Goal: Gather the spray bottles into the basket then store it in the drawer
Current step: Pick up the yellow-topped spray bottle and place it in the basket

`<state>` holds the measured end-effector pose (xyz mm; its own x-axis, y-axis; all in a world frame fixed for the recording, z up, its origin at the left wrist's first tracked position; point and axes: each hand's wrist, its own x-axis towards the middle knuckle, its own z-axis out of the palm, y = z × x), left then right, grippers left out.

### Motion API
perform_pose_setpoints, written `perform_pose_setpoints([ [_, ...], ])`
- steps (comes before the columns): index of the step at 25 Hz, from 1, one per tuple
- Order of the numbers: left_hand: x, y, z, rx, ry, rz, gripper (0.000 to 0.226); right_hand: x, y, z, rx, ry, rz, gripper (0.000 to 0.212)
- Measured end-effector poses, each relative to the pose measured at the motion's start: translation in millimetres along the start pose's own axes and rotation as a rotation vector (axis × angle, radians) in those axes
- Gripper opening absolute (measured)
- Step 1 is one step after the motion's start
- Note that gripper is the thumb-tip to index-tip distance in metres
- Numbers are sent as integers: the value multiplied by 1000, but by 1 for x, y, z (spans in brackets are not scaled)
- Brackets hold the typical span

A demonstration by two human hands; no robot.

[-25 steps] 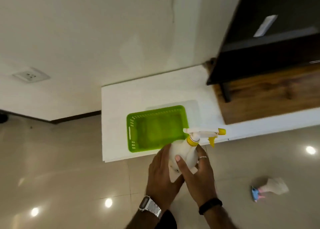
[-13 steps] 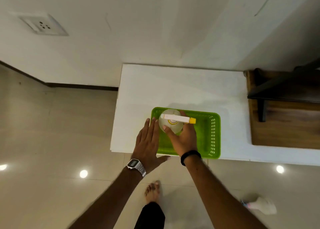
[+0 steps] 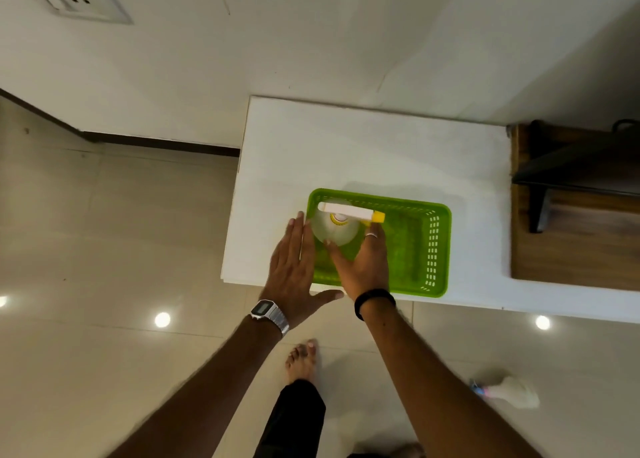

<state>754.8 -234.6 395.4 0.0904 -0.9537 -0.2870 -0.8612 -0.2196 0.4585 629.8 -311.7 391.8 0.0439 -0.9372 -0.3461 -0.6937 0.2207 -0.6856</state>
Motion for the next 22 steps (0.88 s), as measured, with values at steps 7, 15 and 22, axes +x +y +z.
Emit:
perform_pose_setpoints([
  [7, -79, -34, 2, -191, 112, -492, 109, -105, 37, -51, -317, 5, -213, 79],
  [15, -179, -29, 58, 202, -276, -404, 75, -224, 168, -84, -507, -260, -67, 73],
  [22, -152, 142, 156, 287, -578, -102, 68, -319, 343, -177, -475, -259, 270, 75],
])
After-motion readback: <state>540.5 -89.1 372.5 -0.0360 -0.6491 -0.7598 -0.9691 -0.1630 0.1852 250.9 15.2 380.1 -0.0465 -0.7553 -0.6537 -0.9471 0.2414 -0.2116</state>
